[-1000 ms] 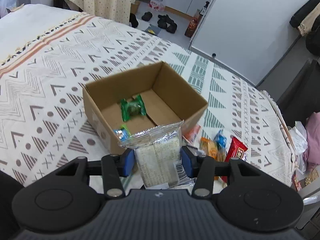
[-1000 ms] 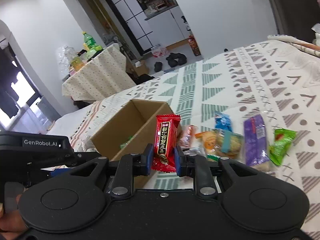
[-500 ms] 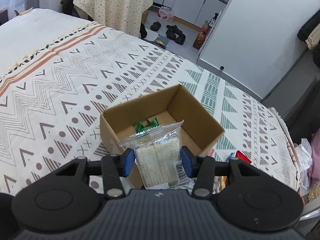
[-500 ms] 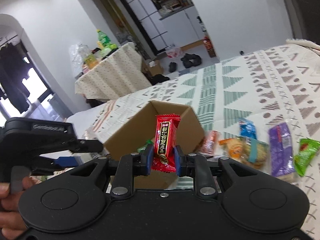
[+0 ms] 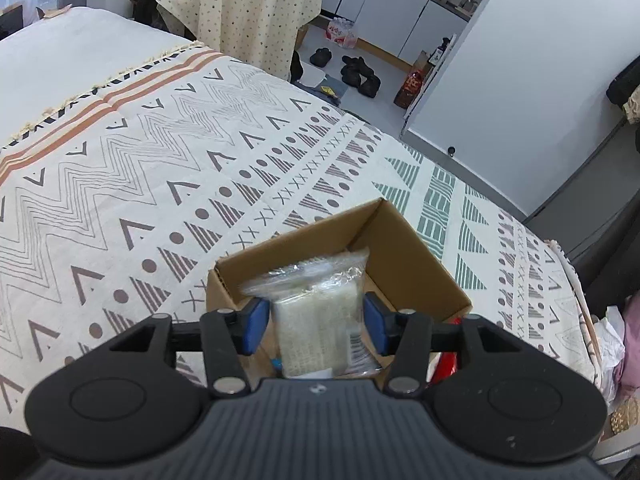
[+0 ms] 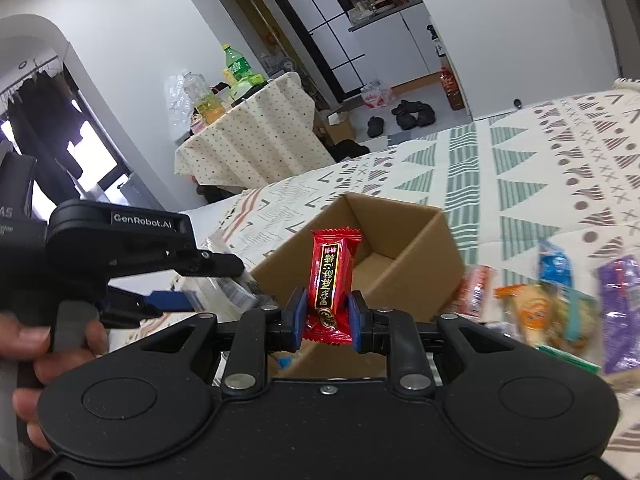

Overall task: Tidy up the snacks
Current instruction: 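Carry both snacks over the box and release them inside, then grasp the purple-wrapped cake with the left gripper while the right grasps a green candy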

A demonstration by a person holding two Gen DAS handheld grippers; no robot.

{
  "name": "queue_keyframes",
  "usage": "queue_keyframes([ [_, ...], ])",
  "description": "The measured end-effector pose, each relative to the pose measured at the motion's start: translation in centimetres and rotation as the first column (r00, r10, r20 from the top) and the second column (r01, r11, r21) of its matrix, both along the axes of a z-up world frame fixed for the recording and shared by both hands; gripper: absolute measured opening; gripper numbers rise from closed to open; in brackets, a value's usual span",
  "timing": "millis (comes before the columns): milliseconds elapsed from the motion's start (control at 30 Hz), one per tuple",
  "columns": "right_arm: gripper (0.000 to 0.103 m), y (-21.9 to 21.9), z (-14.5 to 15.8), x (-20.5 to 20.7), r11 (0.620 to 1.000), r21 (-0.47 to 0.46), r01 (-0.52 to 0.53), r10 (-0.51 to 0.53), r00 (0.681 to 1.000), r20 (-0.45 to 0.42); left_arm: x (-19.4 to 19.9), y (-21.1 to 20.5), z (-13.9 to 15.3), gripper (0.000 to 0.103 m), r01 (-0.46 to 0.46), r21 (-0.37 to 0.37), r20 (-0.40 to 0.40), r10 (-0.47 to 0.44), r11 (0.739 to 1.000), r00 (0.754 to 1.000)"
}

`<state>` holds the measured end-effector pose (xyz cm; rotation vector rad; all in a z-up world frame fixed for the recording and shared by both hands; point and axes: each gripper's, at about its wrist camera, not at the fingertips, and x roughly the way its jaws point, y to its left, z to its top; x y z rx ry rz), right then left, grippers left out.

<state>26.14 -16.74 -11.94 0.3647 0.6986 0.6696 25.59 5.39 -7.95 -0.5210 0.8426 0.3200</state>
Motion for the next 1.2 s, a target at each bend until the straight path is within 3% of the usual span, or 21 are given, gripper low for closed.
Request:
queue_keyframes([
  [233, 0.022, 1.7, -0.1, 0.9, 1.0, 0.007, -0.026, 0.026, 1.0, -0.004, -0.4, 1.3, -0.9, 0.065, -0.034, -0.016, -0.038, 0.034, 0.999, 0.999],
  [600, 0.032, 1.7, -0.2, 0.2, 0.999, -0.051, -0.008, 0.006, 0.999, -0.04, -1.8, 1.4, -1.9, 0.08, -0.049, -0.014, -0.07, 0.048, 0.999, 0.996],
  [767, 0.058, 0.5, 0.5, -0.8, 0.994, -0.108, 0.018, -0.023, 0.999, -0.041, -2.5, 0.6, -2.1, 0.085, -0.053, -0.023, -0.1, 0.05, 0.998, 0.994],
  [1000, 0.073, -2.0, 1.5, -1.8, 0.976, -0.205, 0.072, -0.083, 0.995, -0.048, -3.3, -1.6, -1.3, 0.088, -0.025, -0.006, -0.081, 0.024, 1.0, 0.996],
  [1200, 0.087, -4.8, 2.4, -2.3, 0.97, -0.212, 0.116, -0.125, 0.992, -0.028, -3.3, -4.0, -0.4, 0.096, 0.031, -0.02, -0.05, -0.032, 0.999, 0.998],
])
